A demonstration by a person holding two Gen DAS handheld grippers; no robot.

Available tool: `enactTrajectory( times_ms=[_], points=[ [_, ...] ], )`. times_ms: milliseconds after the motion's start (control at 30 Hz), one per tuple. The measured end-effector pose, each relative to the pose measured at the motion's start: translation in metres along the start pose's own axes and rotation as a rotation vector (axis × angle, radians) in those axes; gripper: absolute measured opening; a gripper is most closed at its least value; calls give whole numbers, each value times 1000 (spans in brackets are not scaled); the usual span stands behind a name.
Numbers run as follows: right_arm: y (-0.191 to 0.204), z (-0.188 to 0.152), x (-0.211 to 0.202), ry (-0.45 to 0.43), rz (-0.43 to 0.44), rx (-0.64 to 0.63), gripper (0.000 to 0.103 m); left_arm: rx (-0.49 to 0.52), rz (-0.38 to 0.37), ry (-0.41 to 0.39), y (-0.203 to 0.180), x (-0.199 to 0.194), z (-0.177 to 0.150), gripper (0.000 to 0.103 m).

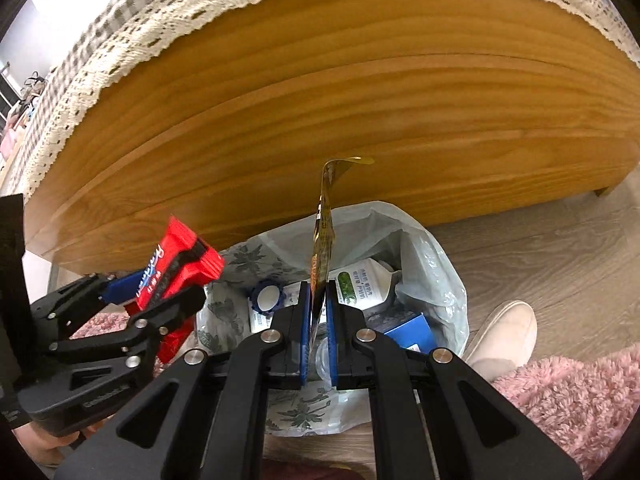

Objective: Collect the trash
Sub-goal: 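Open the left gripper to drop the red packet while the right releases the gold packet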

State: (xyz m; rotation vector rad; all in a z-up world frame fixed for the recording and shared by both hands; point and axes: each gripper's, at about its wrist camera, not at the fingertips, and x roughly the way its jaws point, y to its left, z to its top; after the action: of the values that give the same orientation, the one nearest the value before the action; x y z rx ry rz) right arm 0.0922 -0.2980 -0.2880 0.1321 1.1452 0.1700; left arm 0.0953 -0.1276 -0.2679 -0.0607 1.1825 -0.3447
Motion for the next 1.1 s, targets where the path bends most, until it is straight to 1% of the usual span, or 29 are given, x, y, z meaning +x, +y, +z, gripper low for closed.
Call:
enactTrajectory(
  times_ms=[100, 200, 433, 533, 600, 667, 700, 767, 833, 933, 1100],
  points=[
    [-2, 2, 3, 5, -1, 24, 7, -40, -12, 24, 8, 7, -2, 50],
    [-6, 3, 10, 19, -12, 25, 7, -57, -12, 50, 9, 16, 2, 50],
    [-6, 4, 19, 43, -9, 23, 7, -46, -9, 87, 2, 29, 5, 50],
    [-7, 4, 21, 47, -12, 23, 7, -62, -22, 107, 6, 31, 7, 57],
    [-6, 4, 22, 48, -15, 25, 7, -68, -14, 105, 6, 28, 11, 73],
    [-6, 3, 24, 49, -23, 25, 7, -71, -1, 92, 6, 25, 13, 79],
    [-6, 3, 24, 50, -25, 24, 7, -71, 11, 89, 4, 24, 12, 87],
    [-7, 1, 26, 53, -30, 23, 7, -75, 35, 84, 3, 22, 13, 96],
    [-7, 0, 28, 57, -33, 20, 7, -82, 44, 74, 2, 19, 13, 96],
    [-7, -1, 30, 60, -44, 13, 7, -97, 38, 75, 1, 16, 14, 96],
    [-3, -2, 35, 66, -56, 5, 8, -131, 26, 72, 13, 14, 7, 96]
  ],
)
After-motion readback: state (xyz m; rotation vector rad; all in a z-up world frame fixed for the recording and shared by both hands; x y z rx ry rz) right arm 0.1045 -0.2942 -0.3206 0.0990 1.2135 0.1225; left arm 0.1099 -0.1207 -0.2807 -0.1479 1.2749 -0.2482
